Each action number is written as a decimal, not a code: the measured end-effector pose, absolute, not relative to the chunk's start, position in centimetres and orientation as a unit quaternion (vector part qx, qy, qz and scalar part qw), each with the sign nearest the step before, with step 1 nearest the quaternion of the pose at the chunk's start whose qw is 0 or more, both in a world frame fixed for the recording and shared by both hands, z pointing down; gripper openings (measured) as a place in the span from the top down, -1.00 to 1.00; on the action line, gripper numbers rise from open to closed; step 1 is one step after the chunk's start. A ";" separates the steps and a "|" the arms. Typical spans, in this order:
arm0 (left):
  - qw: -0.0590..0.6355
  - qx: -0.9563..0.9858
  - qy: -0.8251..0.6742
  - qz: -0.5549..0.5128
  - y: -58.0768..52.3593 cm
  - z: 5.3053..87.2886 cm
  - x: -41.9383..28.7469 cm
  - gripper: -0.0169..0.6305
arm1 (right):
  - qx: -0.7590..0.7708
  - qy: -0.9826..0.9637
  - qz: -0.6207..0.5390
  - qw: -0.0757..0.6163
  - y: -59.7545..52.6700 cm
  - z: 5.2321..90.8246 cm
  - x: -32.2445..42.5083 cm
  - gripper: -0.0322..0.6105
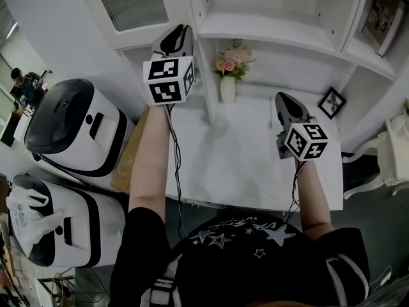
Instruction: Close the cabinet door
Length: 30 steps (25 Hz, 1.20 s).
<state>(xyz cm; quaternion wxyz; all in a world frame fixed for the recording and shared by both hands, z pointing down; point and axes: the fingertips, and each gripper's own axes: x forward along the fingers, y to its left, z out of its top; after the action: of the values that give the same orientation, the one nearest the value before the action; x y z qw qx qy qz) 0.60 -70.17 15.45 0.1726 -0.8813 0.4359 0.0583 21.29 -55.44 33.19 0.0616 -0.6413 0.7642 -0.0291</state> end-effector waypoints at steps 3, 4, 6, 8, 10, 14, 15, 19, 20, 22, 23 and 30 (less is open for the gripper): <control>0.173 -0.882 0.434 0.062 -68.4 14.8 -0.3 0.80 | -0.647 0.759 -0.034 0.063 -53.0 33.0 20.5 0.89; 0.170 -0.883 0.433 0.064 -67.6 14.7 -0.6 0.80 | -0.648 0.758 -0.034 0.061 -52.1 33.0 20.3 0.89; 0.166 -0.885 0.430 0.067 -66.0 14.7 -1.3 0.80 | -0.650 0.757 -0.033 0.057 -50.6 32.7 19.7 0.89; 0.164 -0.886 0.429 0.068 -64.1 15.0 -2.3 0.80 | -0.650 0.757 -0.031 0.058 -49.2 32.4 19.0 0.89; 0.158 -0.888 0.427 0.069 -62.0 15.6 -3.3 0.84 | -0.649 0.758 -0.029 0.058 -47.7 32.1 18.1 0.89; 0.136 -0.890 0.429 0.067 -58.1 17.7 -5.8 0.89 | -0.649 0.758 -0.032 0.055 -44.8 32.3 16.2 0.89; 0.129 -0.891 0.429 0.065 -57.3 18.5 -6.4 0.89 | -0.650 0.758 -0.034 0.054 -44.1 32.5 15.8 0.89; 0.099 -0.898 0.424 0.060 -53.9 21.8 -8.4 0.91 | -0.653 0.755 -0.041 0.049 -41.5 33.5 14.5 0.89; 0.092 -0.900 0.423 0.060 -53.1 22.6 -8.7 0.91 | -0.653 0.755 -0.042 0.046 -41.0 33.8 14.2 0.89; 0.080 -0.902 0.421 0.058 -51.5 24.2 -9.2 0.91 | -0.652 0.756 -0.047 0.040 -40.2 34.5 13.7 0.89; 0.074 -0.903 0.420 0.056 -50.7 25.2 -9.3 0.91 | -0.651 0.757 -0.051 0.037 -39.9 35.0 13.5 0.89; 0.037 -0.901 0.432 0.005 -47.5 31.9 -10.2 0.92 | -0.631 0.771 -0.075 0.033 -38.7 36.9 11.6 0.89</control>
<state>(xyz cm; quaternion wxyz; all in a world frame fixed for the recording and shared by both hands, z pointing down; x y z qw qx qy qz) -10.24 -47.47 31.87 0.0369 -0.9009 0.4324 0.0053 11.61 -38.66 36.89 0.0332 -0.6314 0.7712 -0.0746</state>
